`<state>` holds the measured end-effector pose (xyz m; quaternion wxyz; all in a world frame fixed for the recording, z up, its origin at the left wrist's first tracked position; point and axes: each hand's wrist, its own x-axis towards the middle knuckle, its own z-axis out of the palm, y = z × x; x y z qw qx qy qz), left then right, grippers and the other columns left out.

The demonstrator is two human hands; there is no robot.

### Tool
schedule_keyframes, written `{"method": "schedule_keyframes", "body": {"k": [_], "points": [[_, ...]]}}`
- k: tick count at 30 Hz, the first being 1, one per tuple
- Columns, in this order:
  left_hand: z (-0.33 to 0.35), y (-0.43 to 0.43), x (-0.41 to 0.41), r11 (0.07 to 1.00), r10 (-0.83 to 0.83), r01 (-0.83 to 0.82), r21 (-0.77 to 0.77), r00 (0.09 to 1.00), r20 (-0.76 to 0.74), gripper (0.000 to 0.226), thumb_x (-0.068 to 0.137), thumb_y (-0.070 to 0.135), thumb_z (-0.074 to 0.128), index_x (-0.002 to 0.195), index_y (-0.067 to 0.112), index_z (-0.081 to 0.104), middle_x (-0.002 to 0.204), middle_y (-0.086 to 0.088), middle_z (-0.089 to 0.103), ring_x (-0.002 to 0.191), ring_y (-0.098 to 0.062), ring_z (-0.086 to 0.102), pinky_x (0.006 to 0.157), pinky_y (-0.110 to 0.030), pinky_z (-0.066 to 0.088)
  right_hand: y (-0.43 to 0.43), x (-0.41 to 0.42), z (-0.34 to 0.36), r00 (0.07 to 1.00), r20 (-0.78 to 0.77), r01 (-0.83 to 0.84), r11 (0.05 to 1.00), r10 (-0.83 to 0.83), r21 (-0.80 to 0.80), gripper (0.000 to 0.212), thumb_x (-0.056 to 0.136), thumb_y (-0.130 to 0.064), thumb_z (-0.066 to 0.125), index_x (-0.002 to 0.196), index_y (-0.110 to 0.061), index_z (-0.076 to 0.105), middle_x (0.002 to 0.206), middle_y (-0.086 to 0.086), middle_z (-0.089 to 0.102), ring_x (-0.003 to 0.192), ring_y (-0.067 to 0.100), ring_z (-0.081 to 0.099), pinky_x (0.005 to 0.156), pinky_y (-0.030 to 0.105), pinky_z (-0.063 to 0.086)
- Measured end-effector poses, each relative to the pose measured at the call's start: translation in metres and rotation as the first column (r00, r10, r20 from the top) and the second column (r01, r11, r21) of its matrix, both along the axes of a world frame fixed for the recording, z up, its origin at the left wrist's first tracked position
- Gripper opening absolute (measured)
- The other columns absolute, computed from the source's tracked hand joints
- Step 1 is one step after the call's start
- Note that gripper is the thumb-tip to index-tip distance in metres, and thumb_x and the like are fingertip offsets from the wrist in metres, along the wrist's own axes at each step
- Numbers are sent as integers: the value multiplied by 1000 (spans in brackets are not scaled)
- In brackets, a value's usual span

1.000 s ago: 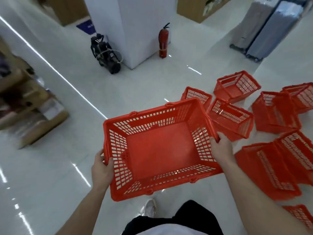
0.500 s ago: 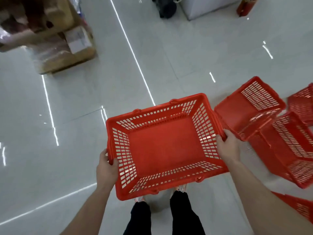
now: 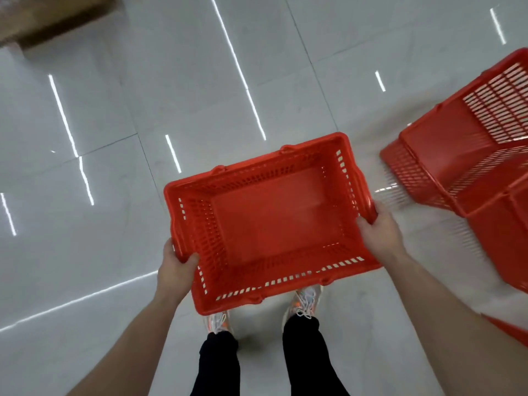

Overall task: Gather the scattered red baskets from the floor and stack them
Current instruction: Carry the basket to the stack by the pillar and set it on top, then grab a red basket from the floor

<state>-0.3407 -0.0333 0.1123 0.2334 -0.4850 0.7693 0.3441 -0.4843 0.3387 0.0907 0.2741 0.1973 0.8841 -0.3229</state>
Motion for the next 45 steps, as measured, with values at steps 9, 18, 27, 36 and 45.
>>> {"method": "schedule_keyframes", "body": {"k": [9, 18, 27, 36, 45], "points": [[75, 39, -16, 865, -489, 502, 15, 833, 258, 65, 89, 39, 63, 145, 14, 39, 141, -13, 49, 124, -32, 52, 97, -43, 43, 20, 39, 50, 956, 207, -242, 960, 210, 144, 55, 91, -34, 60, 141, -14, 50, 136, 15, 51, 124, 35, 51, 99, 44, 44], [269, 145, -56, 592, -806, 806, 3, 591, 30, 75, 86, 52, 58, 147, 12, 42, 145, -8, 50, 130, -27, 50, 107, -40, 41, 82, 89, 269, 995, 93, -43, 991, 31, 127, 62, 87, -38, 65, 143, -16, 49, 142, 12, 49, 130, 34, 48, 104, 42, 44], [378, 254, 3, 106, -979, 992, -61, 94, -179, 68, 88, 44, 63, 141, 6, 47, 142, -15, 53, 131, -29, 48, 104, -36, 37, 132, 311, 398, 941, 23, 313, 896, -337, 316, 65, 85, -40, 64, 143, -16, 48, 140, 13, 51, 127, 35, 50, 102, 44, 46], [440, 329, 150, -410, -886, 908, -85, -419, -198, 72, 87, 48, 61, 146, 12, 42, 147, -10, 48, 129, -27, 50, 103, -37, 41, 97, 594, 470, 598, 4, 739, 553, -802, 385, 63, 83, -43, 62, 140, -18, 50, 138, 12, 51, 123, 36, 52, 100, 43, 46], [464, 426, 335, -664, -700, 734, -141, -677, -226, 74, 88, 50, 61, 148, 12, 40, 148, -10, 48, 129, -26, 51, 105, -38, 42, 93, 838, 477, 237, -30, 913, 212, -971, 349, 60, 82, -52, 60, 131, -17, 55, 130, 13, 56, 116, 35, 56, 93, 43, 50]]}}
